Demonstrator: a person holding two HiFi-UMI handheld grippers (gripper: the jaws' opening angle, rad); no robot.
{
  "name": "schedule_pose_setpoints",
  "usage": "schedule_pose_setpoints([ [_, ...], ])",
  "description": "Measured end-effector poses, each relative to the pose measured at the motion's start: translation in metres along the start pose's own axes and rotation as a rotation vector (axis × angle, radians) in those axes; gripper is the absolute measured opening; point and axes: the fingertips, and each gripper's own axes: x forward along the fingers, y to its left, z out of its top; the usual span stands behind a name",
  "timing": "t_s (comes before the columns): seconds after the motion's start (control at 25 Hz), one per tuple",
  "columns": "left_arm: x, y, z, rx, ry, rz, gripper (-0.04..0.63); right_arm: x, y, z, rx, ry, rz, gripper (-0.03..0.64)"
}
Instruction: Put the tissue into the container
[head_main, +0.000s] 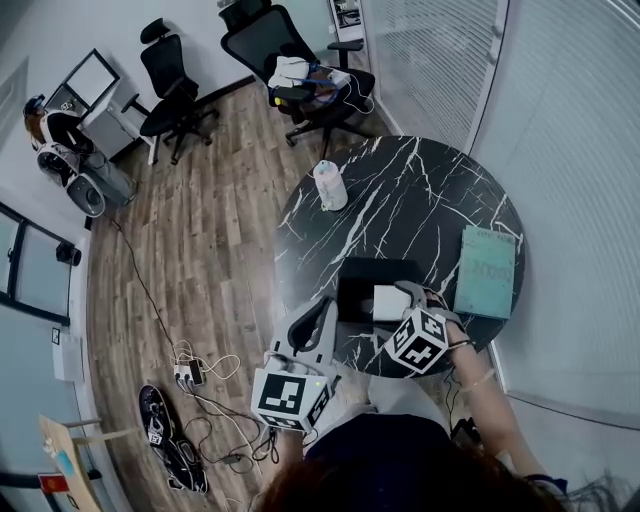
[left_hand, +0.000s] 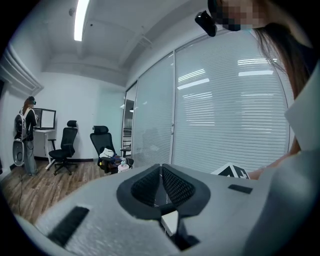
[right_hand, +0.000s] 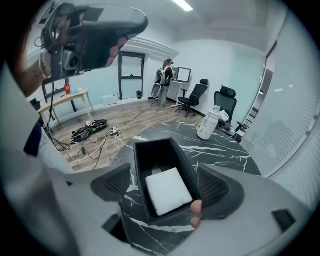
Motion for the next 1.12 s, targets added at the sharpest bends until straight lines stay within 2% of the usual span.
schedule_pose_setpoints([
  [0.64,-0.066,-0.028,-0.002,0.006,-0.062,-0.024,0.038,-0.062,0.036,0.027,0.098,-0.135,-0.18,0.433],
  [1.12,-0.115,-0.053,-0.003,0.013,-0.099,-0.062,0.038,-0.107,0.071,0.035,0.147,-0.197,-0.288,0.431],
])
